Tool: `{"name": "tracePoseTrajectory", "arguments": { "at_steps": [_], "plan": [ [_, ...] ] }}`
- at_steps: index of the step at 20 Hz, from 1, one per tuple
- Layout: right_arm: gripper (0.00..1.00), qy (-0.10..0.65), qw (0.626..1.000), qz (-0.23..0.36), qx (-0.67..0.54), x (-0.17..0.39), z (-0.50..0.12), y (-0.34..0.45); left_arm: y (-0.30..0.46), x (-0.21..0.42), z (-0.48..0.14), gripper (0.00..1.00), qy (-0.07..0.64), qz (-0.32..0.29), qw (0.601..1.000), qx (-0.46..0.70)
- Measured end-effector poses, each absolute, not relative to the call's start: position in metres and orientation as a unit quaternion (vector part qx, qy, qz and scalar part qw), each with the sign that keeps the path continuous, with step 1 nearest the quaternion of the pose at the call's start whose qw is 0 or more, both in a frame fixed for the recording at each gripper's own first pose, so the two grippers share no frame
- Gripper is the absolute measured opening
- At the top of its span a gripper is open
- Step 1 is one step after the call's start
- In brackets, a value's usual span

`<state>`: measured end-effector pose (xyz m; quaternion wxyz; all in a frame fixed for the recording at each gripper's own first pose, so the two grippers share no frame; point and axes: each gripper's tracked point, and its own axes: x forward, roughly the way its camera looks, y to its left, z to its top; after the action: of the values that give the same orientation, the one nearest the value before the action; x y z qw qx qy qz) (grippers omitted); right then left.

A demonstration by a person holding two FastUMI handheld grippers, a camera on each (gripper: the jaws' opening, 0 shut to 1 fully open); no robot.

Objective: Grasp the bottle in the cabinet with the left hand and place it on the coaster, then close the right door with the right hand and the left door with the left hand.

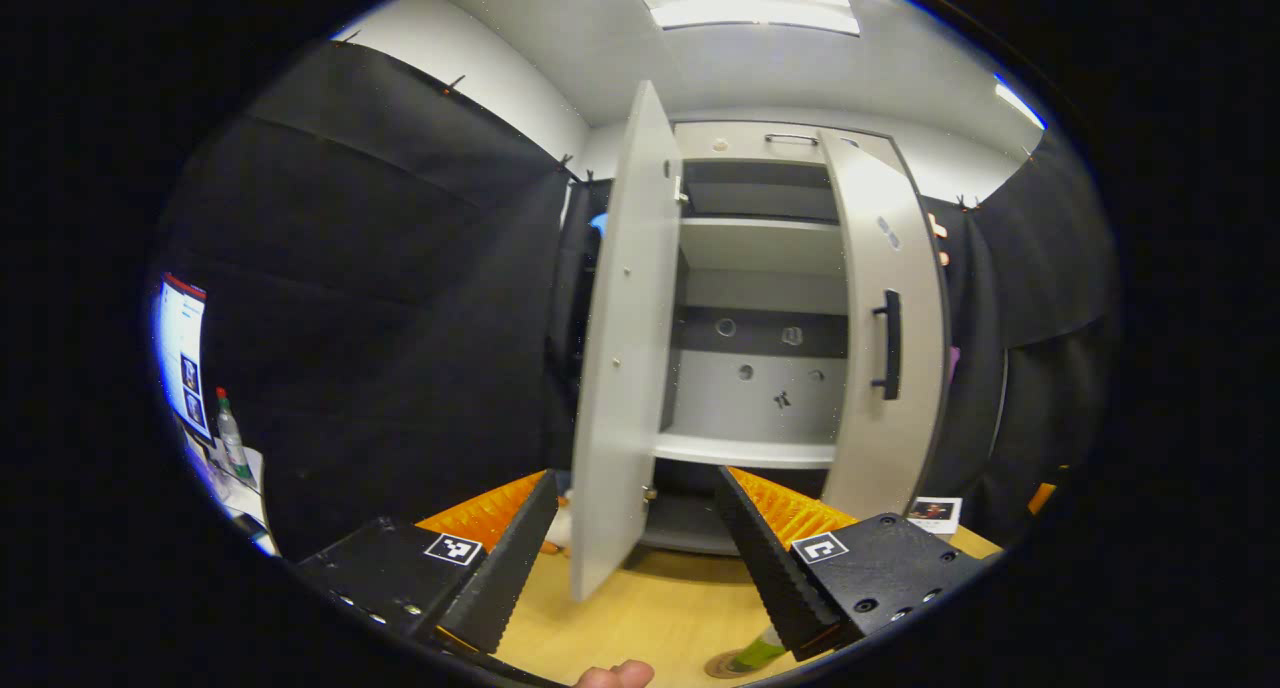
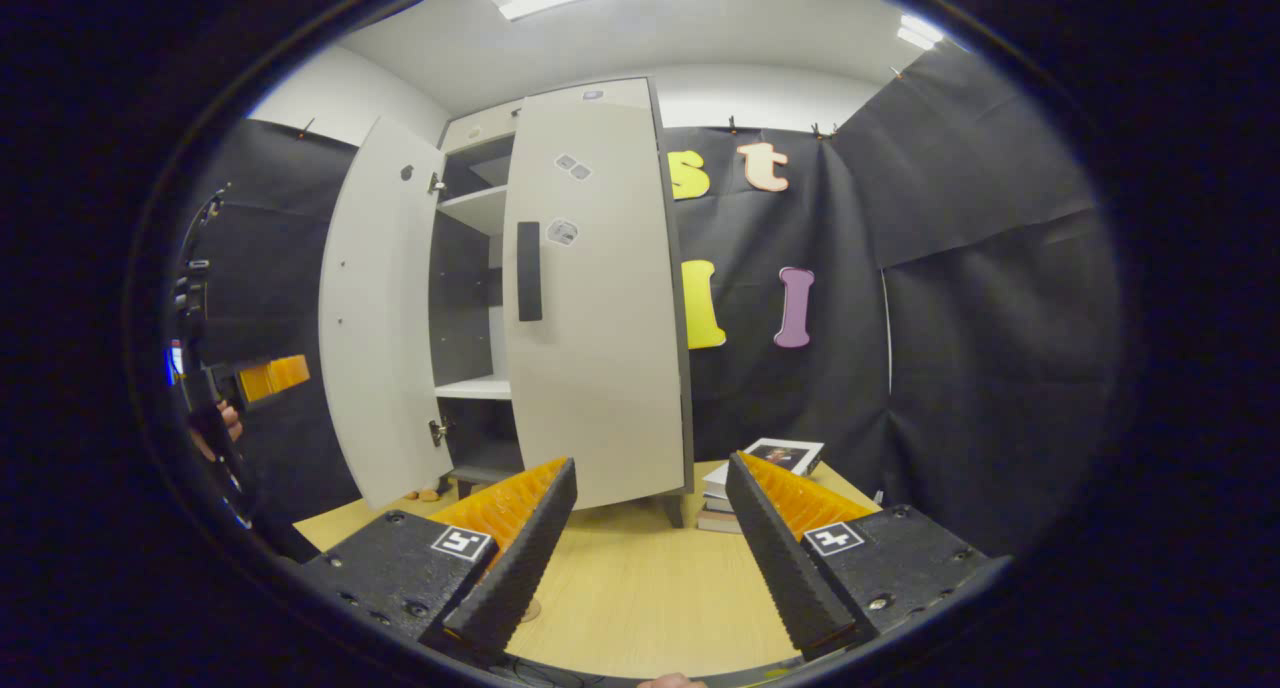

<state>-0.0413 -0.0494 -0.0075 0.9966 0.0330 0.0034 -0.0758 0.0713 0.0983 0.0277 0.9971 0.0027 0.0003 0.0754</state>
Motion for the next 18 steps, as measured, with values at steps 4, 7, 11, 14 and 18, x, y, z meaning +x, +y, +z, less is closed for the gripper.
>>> {"name": "tracePoseTrajectory", "arguments": {
  "at_steps": [4, 7, 11, 14, 18],
  "plan": [
    [0.94, 0.007, 0.997, -0.069, 0.037, -0.043, -0.010, -0.047, 0.168, 0.130, 0.061, 1.00, -0.002, 0.113, 0.994, 0.004],
    [0.98, 0.013, 0.996, -0.075, 0.039, -0.049, -0.014, -0.053, 0.193, 0.168, 0.070, 1.00, -0.003, 0.126, 0.991, -0.032],
    [0.99, 0.014, 0.995, -0.089, 0.036, -0.052, -0.013, -0.065, 0.209, 0.200, 0.069, 0.95, 0.001, 0.156, 0.987, -0.026],
    [0.99, 0.013, 0.994, -0.102, 0.041, -0.053, -0.011, -0.074, 0.203, 0.205, 0.063, 0.95, 0.000, 0.159, 0.987, -0.020],
    [0.98, 0.010, 0.993, -0.111, 0.045, -0.057, -0.012, -0.079, 0.187, 0.198, 0.062, 0.93, 0.000, 0.158, 0.987, -0.017]
  ]
}}
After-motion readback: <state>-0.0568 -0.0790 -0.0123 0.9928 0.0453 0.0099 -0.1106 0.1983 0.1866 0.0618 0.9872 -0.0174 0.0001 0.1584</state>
